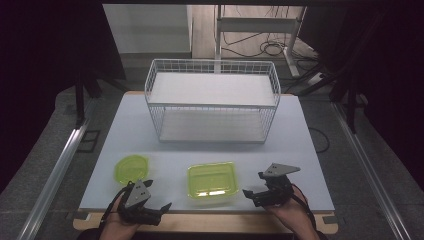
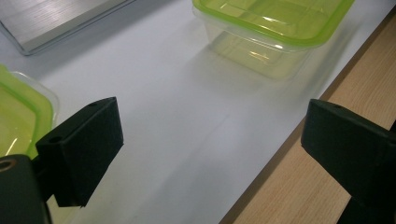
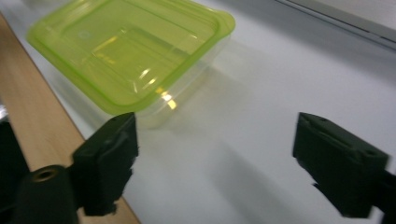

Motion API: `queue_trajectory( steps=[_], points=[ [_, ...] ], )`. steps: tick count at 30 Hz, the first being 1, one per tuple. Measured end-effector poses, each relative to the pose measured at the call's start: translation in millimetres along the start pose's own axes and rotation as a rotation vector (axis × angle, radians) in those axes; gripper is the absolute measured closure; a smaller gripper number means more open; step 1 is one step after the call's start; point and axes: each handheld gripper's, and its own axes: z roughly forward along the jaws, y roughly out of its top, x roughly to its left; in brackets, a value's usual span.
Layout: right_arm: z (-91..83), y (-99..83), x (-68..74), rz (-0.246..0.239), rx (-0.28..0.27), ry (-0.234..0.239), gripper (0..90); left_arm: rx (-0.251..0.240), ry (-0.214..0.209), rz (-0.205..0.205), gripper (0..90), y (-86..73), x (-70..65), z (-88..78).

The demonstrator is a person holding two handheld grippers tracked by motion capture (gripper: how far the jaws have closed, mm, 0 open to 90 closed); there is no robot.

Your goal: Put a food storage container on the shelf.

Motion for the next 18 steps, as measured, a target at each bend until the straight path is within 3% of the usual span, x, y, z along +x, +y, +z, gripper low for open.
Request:
queue_trajectory(
  steps=[3,6,18],
  points=[
    [-1.2,2.6,-3.4,0.057,-0.013,0.053,24.6,0.005,-0.003,0.012,5.6,0.2,-2.1,1.5],
    [-0.2,6.8,-4.7,0.053,-0.016,0.047,26.6,0.008,-0.009,0.017,5.6,0.6,-3.6,2.5],
    [14.4,28.2,-5.1,0.054,-0.012,0.109,40.0,0.019,-0.012,0.035,5.7,0.5,-5.9,4.3]
  ],
)
